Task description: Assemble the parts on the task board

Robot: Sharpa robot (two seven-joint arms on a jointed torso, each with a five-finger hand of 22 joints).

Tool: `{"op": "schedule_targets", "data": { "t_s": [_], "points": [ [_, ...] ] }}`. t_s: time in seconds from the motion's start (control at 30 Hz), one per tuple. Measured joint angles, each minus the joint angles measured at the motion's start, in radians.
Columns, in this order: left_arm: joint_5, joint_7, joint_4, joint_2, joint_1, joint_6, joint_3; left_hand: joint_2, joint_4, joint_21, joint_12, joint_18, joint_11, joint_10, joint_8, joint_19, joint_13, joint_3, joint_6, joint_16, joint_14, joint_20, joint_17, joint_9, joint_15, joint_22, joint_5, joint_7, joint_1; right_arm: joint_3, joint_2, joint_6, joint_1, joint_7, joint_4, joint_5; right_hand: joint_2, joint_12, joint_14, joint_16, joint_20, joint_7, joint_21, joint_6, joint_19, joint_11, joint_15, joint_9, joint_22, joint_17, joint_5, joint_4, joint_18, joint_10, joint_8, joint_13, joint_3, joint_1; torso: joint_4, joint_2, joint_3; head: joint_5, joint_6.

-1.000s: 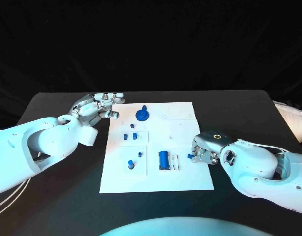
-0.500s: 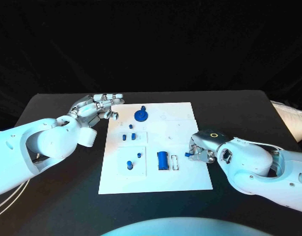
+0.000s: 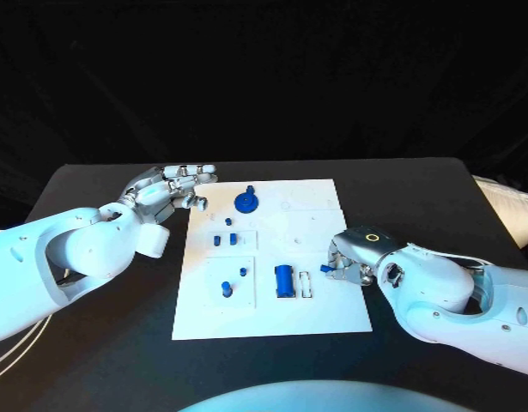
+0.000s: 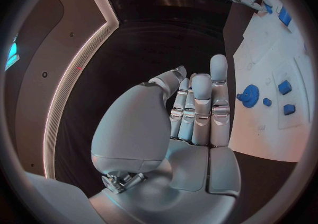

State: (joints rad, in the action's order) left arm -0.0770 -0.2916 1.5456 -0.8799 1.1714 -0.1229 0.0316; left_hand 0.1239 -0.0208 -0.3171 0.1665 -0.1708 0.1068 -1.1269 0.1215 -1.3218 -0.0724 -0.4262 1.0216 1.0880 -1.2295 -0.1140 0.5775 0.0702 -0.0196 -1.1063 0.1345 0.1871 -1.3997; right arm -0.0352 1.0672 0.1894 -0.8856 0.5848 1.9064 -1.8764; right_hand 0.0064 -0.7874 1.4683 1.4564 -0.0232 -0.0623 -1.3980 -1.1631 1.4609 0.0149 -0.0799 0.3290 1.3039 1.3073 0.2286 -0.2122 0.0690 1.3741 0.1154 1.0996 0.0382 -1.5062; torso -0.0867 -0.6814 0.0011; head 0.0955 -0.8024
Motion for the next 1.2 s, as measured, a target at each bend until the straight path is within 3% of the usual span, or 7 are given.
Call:
{"op": "schedule_targets", "data": {
  "t_s": [0.1, 0.27, 0.6, 0.8, 1.0, 1.2],
  "points": [
    [0.0, 0.0, 0.0, 0.0, 0.0, 0.0, 0.0, 0.0, 0.0, 0.0, 0.0, 0.0, 0.0, 0.0, 0.0, 0.0, 0.0, 0.0, 0.0, 0.0, 0.0, 0.0, 0.0, 0.0, 0.0, 0.0, 0.0, 0.0, 0.0, 0.002, 0.008, 0.038, 0.007, 0.005, 0.013, 0.014, -0.004, -0.013, 0.0, 0.004, 0.0, 0.0, 0.0, 0.0, 0.0, 0.002, 0.0, -0.02, 0.001, 0.001, 0.006, 0.013, 0.0, 0.002, -0.014, 0.0, -0.037, 0.015, 0.0004, -0.001, 0.0009, -0.002, -0.001],
    [0.0, 0.001, 0.001, -0.001, 0.0, 0.0, 0.001, 0.0, -0.003, 0.0, 0.0, 0.0, -0.001, 0.002, 0.0, 0.0, 0.0, 0.003, 0.0, 0.0, 0.0, 0.0, -0.002, 0.0, 0.0, 0.001, 0.0, 0.0, 0.0, 0.011, 0.025, 0.101, 0.013, 0.011, 0.044, 0.1, -0.022, -0.014, 0.0, 0.004, 0.0, 0.0, 0.0, 0.0, 0.0, 0.003, 0.0, -0.009, 0.003, 0.001, 0.027, -0.001, 0.0, 0.011, -0.014, 0.0, -0.067, 0.044, -0.0001, -0.001, 0.0012, -0.003, -0.003],
    [0.0, 0.002, 0.007, -0.001, 0.0, 0.002, 0.001, 0.0, -0.003, 0.0, 0.0, 0.0, -0.001, 0.002, 0.0, 0.0, 0.0, 0.003, 0.0, 0.0, 0.0, 0.0, -0.002, 0.0, 0.0, 0.001, 0.0, 0.0, 0.0, 0.006, 0.041, 0.183, -0.015, 0.022, 0.09, 0.282, -0.049, -0.021, 0.0, 0.008, 0.0, 0.005, 0.0, -0.013, 0.0, 0.007, -0.001, 0.0, 0.004, 0.001, 0.072, -0.037, 0.0, 0.022, -0.014, 0.029, -0.105, 0.08, -0.0006, -0.001, -0.0006, -0.003, -0.007],
    [0.0, 0.003, 0.01, -0.001, 0.0, 0.002, 0.002, 0.0, -0.003, 0.0, 0.0, 0.0, -0.001, 0.002, 0.0, 0.0, 0.0, 0.003, 0.0, 0.0, 0.0, 0.0, -0.002, 0.0, 0.0, 0.001, 0.0, 0.0, 0.0, 0.007, 0.034, 0.194, -0.017, 0.026, 0.092, 0.345, -0.068, -0.029, 0.0, 0.008, 0.0, 0.007, -0.004, -0.015, 0.0, 0.008, -0.001, 0.003, 0.004, 0.001, 0.13, -0.052, 0.0, 0.023, -0.014, 0.036, -0.119, 0.11, -0.0006, 0.0, -0.0012, -0.003, -0.009],
    [0.0, 0.003, 0.014, -0.002, 0.0, 0.002, 0.002, 0.0, -0.003, 0.0, 0.0, 0.0, -0.001, 0.002, 0.0, 0.0, 0.0, 0.003, 0.0, 0.0, 0.0, 0.0, -0.002, 0.0, 0.0, 0.001, 0.0, 0.0, 0.0, 0.009, 0.016, 0.186, -0.016, 0.029, 0.081, 0.395, -0.072, -0.043, 0.0, 0.012, 0.0, 0.007, -0.008, -0.025, 0.0, 0.005, -0.001, 0.008, 0.004, 0.001, 0.246, -0.075, 0.0, 0.034, -0.012, 0.043, -0.103, 0.181, -0.0017, 0.0, -0.0012, -0.004, -0.011],
    [0.001, 0.004, 0.018, -0.002, 0.0, 0.002, 0.002, 0.0, -0.003, 0.0, 0.0, 0.0, -0.001, 0.002, 0.0, 0.0, 0.0, 0.003, 0.0, 0.0, -0.001, 0.0, -0.001, 0.0, 0.0, 0.001, 0.0, 0.0, 0.0, 0.012, 0.0, 0.155, -0.015, 0.032, 0.063, 0.426, -0.067, -0.066, 0.0, 0.016, 0.0, 0.009, -0.012, -0.027, 0.0, 0.006, -0.001, 0.009, 0.004, 0.0, 0.265, -0.076, 0.0, 0.043, -0.011, 0.057, -0.093, 0.206, -0.0012, 0.0, -0.0012, -0.006, -0.012]
  ]
}}
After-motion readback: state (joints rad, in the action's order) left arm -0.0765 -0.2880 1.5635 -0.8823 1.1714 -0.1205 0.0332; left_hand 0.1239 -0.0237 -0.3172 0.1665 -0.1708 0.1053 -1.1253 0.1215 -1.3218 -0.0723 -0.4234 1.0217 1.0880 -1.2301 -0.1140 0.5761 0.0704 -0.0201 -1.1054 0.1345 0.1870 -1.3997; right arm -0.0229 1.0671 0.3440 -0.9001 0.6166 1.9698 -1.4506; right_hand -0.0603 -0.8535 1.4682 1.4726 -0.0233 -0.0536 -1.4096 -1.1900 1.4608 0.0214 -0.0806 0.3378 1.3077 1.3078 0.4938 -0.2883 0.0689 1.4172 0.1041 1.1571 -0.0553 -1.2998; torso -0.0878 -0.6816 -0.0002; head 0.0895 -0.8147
